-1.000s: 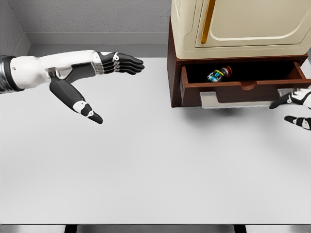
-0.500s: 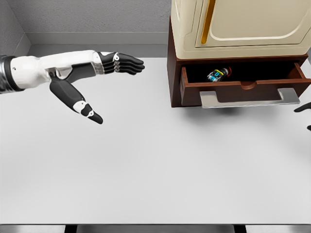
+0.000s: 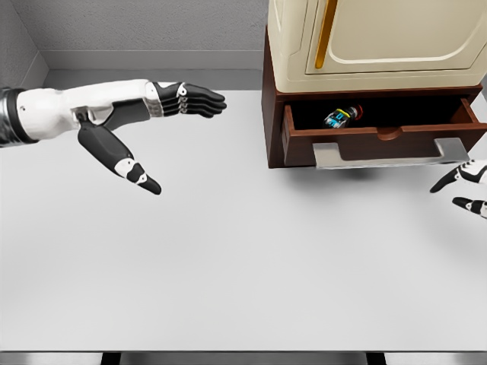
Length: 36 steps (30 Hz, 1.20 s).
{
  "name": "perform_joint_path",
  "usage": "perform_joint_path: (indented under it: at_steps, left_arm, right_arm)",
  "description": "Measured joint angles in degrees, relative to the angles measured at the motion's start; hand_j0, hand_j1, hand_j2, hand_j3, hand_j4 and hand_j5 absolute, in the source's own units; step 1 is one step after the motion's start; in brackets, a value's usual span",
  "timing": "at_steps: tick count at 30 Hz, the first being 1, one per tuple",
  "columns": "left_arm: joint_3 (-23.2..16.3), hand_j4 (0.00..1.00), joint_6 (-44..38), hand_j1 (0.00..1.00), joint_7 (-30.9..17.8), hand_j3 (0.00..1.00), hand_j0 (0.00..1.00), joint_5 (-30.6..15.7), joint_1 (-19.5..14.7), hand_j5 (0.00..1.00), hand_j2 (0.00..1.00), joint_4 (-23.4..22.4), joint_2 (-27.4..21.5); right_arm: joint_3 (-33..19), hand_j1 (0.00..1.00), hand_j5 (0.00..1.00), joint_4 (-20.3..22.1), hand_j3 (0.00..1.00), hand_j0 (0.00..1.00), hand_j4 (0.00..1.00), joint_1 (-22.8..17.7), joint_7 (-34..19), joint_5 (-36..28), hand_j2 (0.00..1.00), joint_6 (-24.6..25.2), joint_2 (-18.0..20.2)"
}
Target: Put the switch into the drawer with left arm, and close the drawer with right arm
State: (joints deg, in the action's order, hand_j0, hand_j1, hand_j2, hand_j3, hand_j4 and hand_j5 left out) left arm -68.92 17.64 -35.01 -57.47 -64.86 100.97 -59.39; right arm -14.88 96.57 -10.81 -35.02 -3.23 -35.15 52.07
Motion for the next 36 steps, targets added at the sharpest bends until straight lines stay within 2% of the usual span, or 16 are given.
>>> perform_joint_path:
  at_steps: [20,24,36]
  left_arm:
    - [0.0,1.00,0.0,1.00,0.0,1.00,1.00,0.0,0.1,1.00,1.00,-0.1,0.0]
    - [0.0,1.00,-0.1,1.00,0.0,1.00,1.00,0.0,0.1,1.00,1.00,-0.1,0.0]
    - [0.0,1.00,-0.1,1.00,0.0,1.00,1.00,0.0,0.1,1.00,1.00,-0.2,0.0]
  right_arm:
    - [6.8,0.59,0.59,-2.2,0.59,0.59,0.59,8.9,-0.1,0.7,0.59,0.2,0.1]
    - [8.0,0.59,0.59,-3.0,0.59,0.59,0.59,9.2,0.5,-0.4,0.59,1.2,0.0]
    - [9.4,0.60,0.60,-5.3,0.60,0.60,0.60,12.1,-0.1,2.9,0.60,0.1,-3.0]
